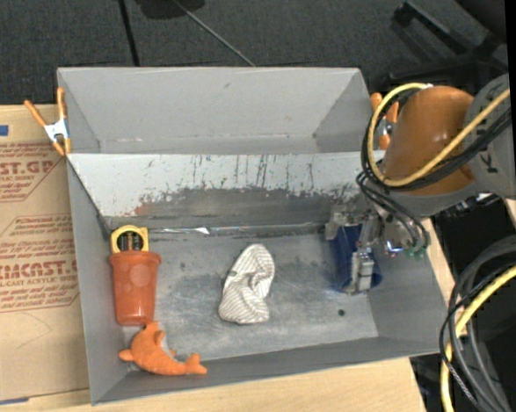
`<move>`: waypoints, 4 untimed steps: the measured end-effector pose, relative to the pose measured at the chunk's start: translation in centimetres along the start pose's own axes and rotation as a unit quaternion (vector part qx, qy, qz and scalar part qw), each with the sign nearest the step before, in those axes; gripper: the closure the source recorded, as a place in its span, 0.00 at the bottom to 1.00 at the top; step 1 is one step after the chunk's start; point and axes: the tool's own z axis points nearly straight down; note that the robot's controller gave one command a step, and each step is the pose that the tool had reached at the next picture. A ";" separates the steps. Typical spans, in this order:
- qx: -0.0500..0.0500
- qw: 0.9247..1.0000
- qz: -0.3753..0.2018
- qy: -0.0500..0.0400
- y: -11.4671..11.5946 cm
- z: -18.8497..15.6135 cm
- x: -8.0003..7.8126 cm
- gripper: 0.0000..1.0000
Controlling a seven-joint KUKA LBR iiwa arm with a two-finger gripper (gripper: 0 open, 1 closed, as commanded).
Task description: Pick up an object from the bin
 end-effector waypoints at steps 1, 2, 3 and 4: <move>0.000 1.000 -0.001 -0.004 0.0 -0.4 -0.2 0.00; 0.000 0.995 -0.102 -0.003 5.2 7.7 2.9 1.00; 0.000 0.995 -0.103 -0.003 5.2 7.7 2.9 0.00; 0.000 0.995 -0.103 -0.003 5.2 7.7 2.9 0.00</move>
Offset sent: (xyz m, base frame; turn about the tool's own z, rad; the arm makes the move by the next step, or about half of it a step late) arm -0.0296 0.0512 -0.0756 -0.2057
